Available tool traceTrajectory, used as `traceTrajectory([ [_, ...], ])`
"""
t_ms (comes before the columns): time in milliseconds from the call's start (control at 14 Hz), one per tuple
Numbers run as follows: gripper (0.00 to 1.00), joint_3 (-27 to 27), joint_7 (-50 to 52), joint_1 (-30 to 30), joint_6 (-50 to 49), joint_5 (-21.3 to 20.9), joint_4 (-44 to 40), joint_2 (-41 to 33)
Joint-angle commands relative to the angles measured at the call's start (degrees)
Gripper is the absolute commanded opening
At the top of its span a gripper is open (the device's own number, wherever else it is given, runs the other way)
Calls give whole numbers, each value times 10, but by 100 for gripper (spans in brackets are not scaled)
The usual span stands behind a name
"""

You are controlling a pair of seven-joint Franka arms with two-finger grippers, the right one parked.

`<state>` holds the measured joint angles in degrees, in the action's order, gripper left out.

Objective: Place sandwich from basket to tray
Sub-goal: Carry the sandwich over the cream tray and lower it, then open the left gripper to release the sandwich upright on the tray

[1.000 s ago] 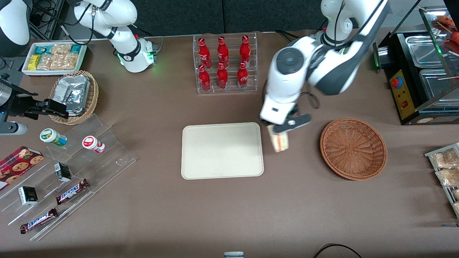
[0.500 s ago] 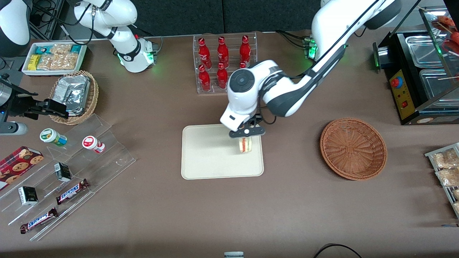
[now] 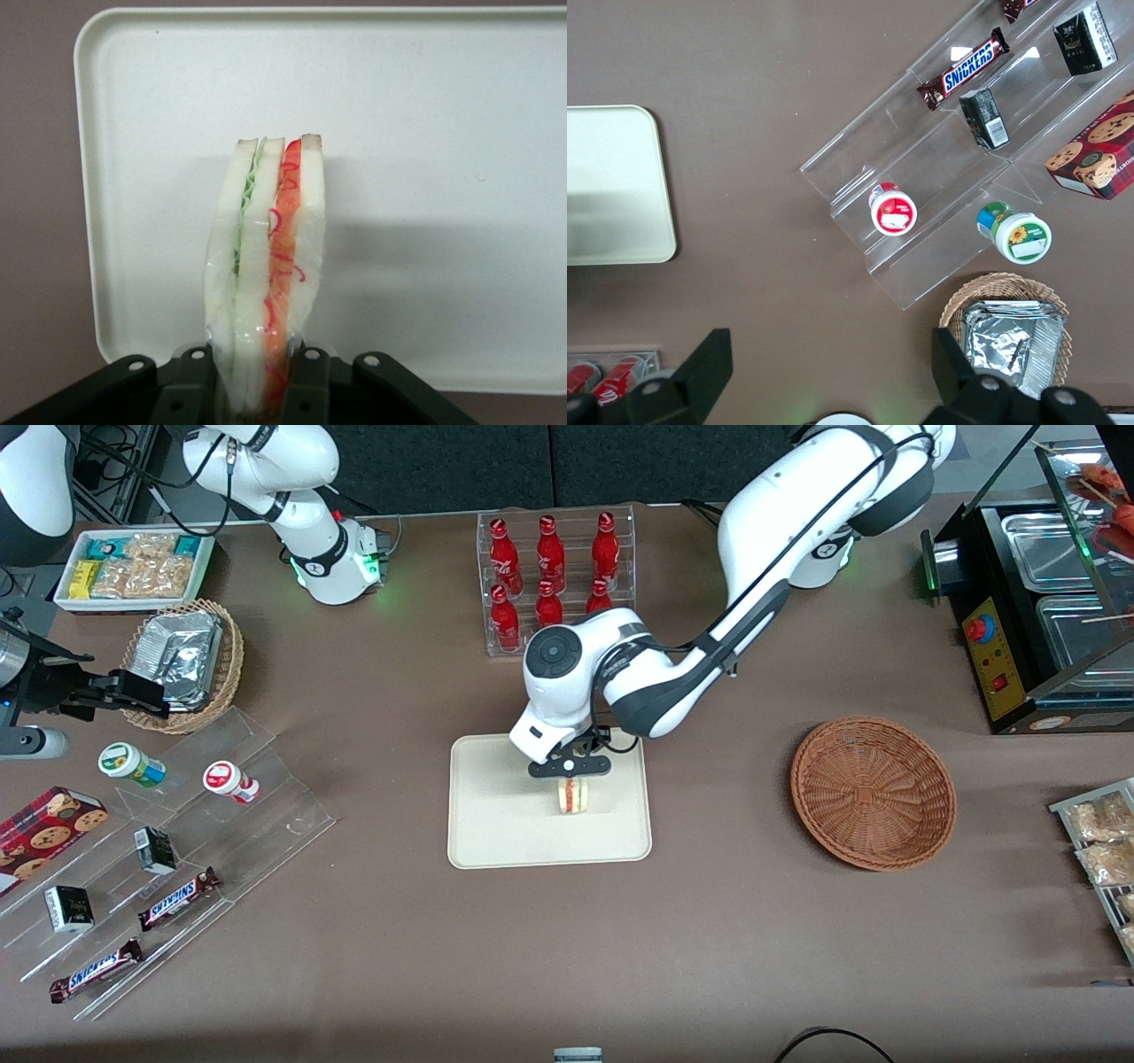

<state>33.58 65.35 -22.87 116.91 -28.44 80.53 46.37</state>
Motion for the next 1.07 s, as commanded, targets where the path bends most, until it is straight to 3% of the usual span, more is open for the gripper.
traceTrajectory([
  [0, 24, -32, 21, -25, 25, -13, -23, 20],
  [429, 26, -42, 22, -31, 26, -13, -22, 30],
  [571, 91, -43, 23, -31, 26, -13, -23, 28],
  [643, 99, -43, 23, -29, 24, -13, -23, 25],
  [1000, 99, -40, 42, -22, -48, 3, -37, -45],
])
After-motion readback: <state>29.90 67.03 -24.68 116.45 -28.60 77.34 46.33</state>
